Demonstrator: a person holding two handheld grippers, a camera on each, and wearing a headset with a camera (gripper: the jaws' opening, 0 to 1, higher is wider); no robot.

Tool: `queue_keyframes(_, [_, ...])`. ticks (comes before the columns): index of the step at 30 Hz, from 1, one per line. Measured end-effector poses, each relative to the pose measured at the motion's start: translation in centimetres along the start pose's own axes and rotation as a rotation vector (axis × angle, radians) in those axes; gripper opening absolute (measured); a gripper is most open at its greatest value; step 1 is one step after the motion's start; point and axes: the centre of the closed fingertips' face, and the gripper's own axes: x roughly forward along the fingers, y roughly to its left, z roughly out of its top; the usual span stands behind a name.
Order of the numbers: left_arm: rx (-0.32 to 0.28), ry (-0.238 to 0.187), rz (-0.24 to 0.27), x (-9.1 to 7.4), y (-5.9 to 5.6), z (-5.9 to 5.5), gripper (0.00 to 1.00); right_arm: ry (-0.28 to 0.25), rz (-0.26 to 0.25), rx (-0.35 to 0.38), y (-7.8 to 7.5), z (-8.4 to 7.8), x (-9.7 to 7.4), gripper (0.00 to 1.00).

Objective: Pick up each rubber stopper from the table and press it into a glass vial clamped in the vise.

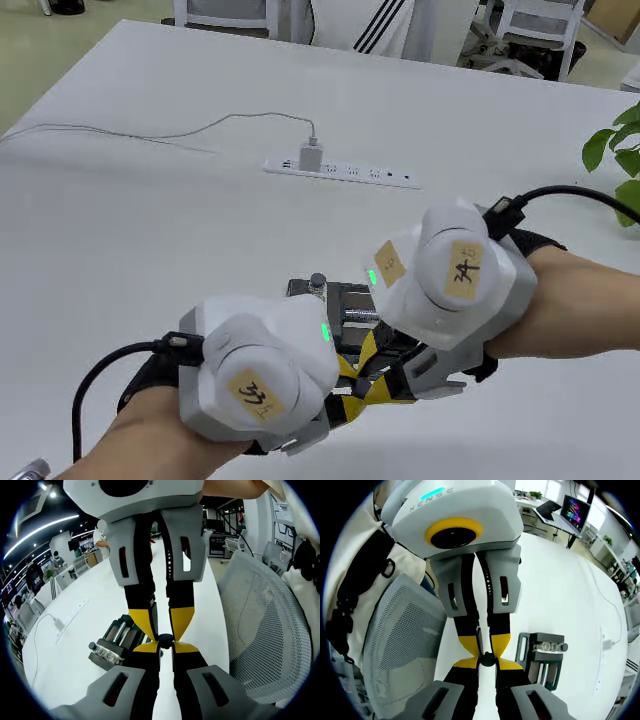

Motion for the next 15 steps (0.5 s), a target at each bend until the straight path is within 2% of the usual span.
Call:
queue_keyframes(7, [-0.042, -0.023, 0.007, -0.38, 0.11, -0.05, 0.04, -0.053, 0.007, -0.023, 0.03, 0.21, -0.16, 0.08])
queue_keyframes(12, [-0.053, -0.027, 0.012, -0.5, 0.17, -0.13, 0.04, -0.075, -0.004, -0.001, -0.24, -0.02, -0.54, 0.13])
queue_keyframes(15, [-0.056, -0.026, 0.011, -0.58, 0.19, -0.22, 0.04, -0.1, -0.009, 0.024, -0.31, 0.0, -0.85, 0.13])
